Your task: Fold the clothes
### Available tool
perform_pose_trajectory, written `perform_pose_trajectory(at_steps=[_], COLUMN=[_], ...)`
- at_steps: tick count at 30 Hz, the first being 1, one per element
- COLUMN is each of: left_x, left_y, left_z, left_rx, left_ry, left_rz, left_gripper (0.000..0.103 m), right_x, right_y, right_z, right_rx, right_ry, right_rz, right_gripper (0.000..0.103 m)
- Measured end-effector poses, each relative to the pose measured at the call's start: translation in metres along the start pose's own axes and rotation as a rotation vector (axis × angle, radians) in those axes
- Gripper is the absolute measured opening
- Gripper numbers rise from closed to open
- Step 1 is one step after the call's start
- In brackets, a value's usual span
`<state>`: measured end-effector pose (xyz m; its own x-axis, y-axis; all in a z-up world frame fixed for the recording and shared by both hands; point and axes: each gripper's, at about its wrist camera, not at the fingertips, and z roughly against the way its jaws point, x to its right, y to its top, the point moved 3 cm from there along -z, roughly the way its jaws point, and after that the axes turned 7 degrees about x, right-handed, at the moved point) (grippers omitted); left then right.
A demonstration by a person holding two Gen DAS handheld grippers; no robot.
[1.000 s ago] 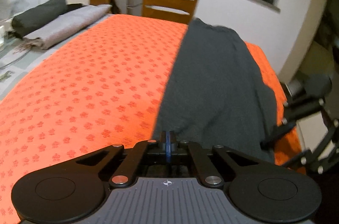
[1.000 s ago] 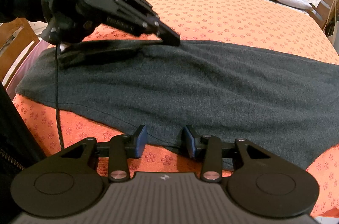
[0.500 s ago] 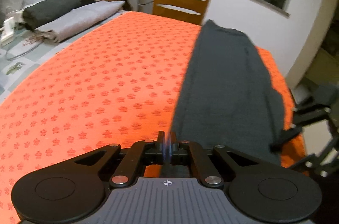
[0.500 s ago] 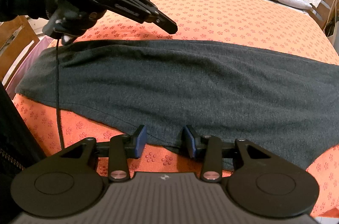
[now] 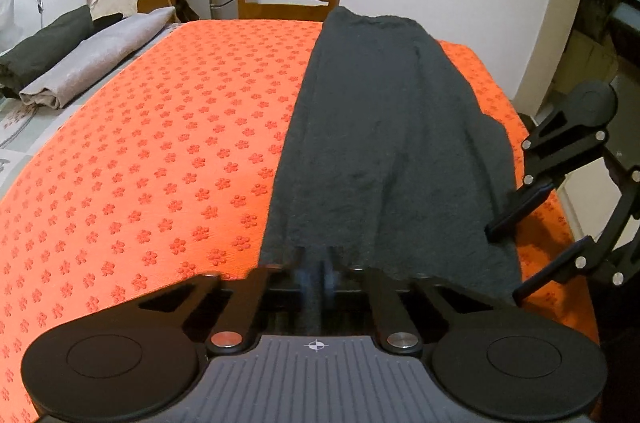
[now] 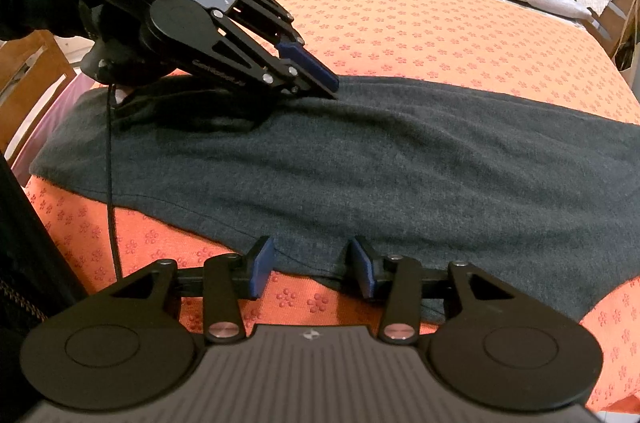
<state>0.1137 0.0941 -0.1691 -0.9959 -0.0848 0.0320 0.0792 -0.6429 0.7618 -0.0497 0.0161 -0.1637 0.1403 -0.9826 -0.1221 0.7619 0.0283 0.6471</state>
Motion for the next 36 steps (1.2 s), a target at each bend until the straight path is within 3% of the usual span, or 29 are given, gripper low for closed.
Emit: perform_pose_trajectory(at_steps=[10,12,15,17,21,27,36], left_x=[-0.007,-0.004,0.004,0.008,0.011,0.014,0.000], left_y=[0.001,0.002,0.001,-0.001,-0.002,-0.004,0.006], left_z=[0.007,0.006,0.003,0.000,-0.004,-0.004,0.010], left_rx=[0.014,-0.006,-0.012,-0.018,-0.007,0.013,0.055], left_ry=[0.004,-0.010,-0.025,-0.022,-0.007,-0.009,-0.009], left_rz=[0.037,0.027,-0.018,-0.042,-0.064,-0.072,0.047], left_gripper=[0.003,0.005,0.017,0.017,0.017,0.004,0.003], right_x=[0.000,0.000,0.000,0.000,0.000,-0.001,-0.001], right_y=[0.000,0.000,0.000,0.000,0.000,0.000,0.001], right_z=[-0.001,-0.001,-0.001,-0.002,-0.002,-0.002,-0.003], right_rx=[0.001,0.001,0.000,0.000,0.001,0.001,0.002], right_ry=[0.002,0.002,0.002,0.001,0.001,-0.001,-0.002], right_rz=[0.000,0.000,0.001,0.000,0.000,0.001,0.000], right_gripper=[0.050,0.050,0.050,0.050,0.050,0.050,0.050])
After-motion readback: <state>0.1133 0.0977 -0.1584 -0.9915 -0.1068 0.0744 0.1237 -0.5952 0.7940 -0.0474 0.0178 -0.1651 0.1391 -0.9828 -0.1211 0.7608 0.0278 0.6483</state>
